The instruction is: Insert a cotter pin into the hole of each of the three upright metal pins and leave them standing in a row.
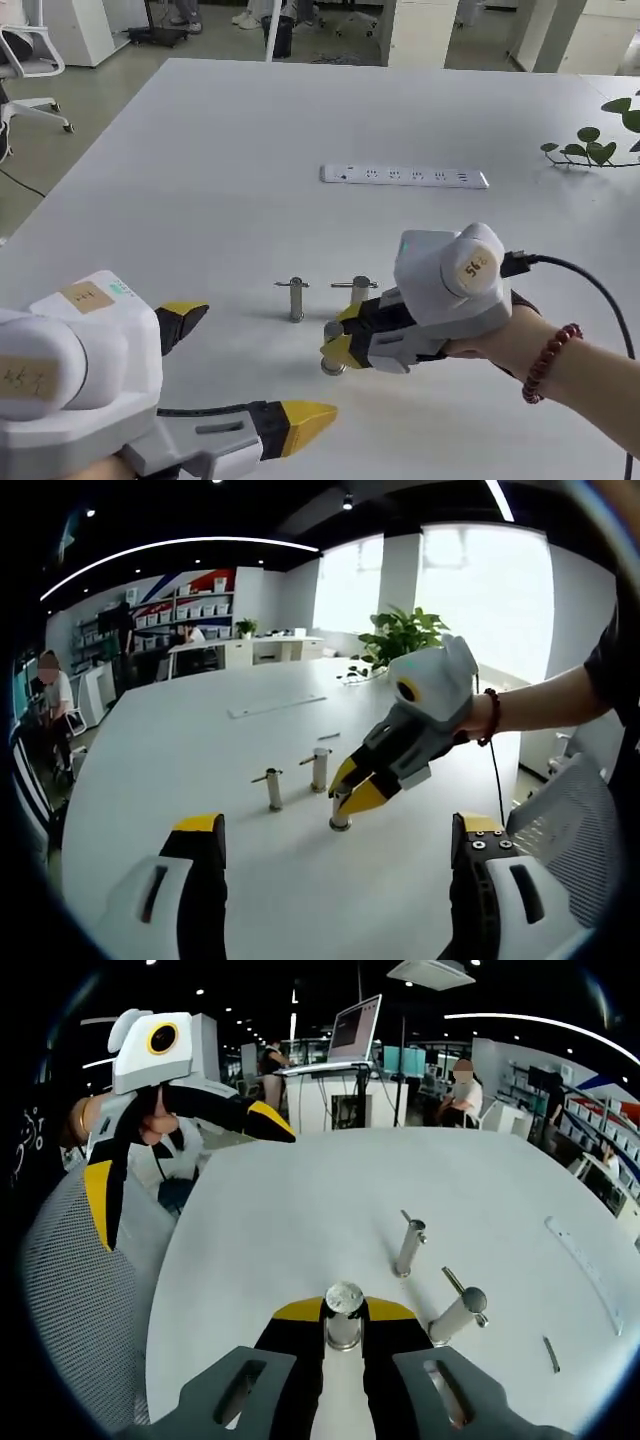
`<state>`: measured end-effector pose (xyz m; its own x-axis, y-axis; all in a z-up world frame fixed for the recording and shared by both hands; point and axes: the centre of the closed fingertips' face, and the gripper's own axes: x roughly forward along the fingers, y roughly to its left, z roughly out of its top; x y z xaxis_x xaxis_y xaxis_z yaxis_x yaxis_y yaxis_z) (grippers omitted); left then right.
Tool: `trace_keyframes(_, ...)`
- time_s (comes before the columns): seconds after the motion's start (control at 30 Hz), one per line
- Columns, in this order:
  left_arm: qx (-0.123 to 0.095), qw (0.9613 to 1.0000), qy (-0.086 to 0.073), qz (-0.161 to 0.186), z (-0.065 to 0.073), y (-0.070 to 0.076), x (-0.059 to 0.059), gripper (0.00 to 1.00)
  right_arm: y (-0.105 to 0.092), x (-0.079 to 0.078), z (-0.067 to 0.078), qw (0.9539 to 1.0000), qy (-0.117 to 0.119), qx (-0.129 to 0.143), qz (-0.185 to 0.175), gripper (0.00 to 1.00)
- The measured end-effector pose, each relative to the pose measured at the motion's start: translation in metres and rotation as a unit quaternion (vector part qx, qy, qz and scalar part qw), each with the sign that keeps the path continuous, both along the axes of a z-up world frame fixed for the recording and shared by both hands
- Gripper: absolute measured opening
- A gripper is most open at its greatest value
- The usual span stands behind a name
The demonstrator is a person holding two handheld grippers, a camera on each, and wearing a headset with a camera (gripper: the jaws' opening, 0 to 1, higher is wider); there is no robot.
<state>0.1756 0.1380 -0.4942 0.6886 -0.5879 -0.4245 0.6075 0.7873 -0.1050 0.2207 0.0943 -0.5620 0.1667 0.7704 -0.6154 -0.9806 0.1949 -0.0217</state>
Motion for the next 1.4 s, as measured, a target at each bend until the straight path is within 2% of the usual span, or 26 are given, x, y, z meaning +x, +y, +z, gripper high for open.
trace_keyframes(0.37, 0.003, 1.0000, 0.003, -0.002, -0.004, -0.003, -0.003, 0.93, -0.015, -0.001, -0.009, 0.9999, 0.000, -0.006, -0.011, 0.08)
trace_keyframes(0.53, 0.000, 1.0000, -0.003, 0.007, -0.004, -0.001, 0.000, 0.90, -0.017, 0.000, -0.009, 1.0000, 0.001, 0.001, -0.009, 0.08)
trace_keyframes(0.67, -0.001, 1.0000, -0.002, 0.007, -0.005, -0.002, 0.001, 0.90, -0.018, -0.002, -0.009, 1.0000, -0.003, 0.006, 0.003, 0.09)
trace_keyframes(0.87, 0.004, 1.0000, 0.001, 0.005, -0.006, -0.003, 0.001, 0.90, -0.018, -0.002, -0.008, 0.9998, -0.002, 0.018, 0.001, 0.09)
trace_keyframes(0.9, 0.002, 1.0000, 0.000, 0.004, -0.006, -0.004, 0.002, 0.90, -0.017, -0.002, -0.007, 0.9998, -0.002, 0.021, 0.002, 0.10)
trace_keyframes(0.93, 0.000, 1.0000, -0.001, 0.003, -0.005, -0.004, 0.001, 0.90, -0.015, -0.003, -0.003, 0.9991, 0.006, 0.041, -0.001, 0.11)
trace_keyframes(1.2, 0.004, 0.9999, -0.004, 0.009, -0.004, -0.001, 0.004, 0.90, -0.027, 0.003, 0.021, 0.9957, 0.023, 0.084, -0.032, 0.14)
trace_keyframes(1.3, 0.006, 0.9999, -0.004, 0.009, -0.005, -0.002, 0.005, 0.90, -0.037, 0.008, 0.025, 0.9949, 0.031, 0.083, -0.048, 0.18)
trace_keyframes(1.4, 0.007, 0.9999, -0.004, 0.008, -0.006, -0.003, 0.004, 0.89, -0.049, 0.016, 0.029, 0.9938, 0.039, 0.077, -0.069, 0.18)
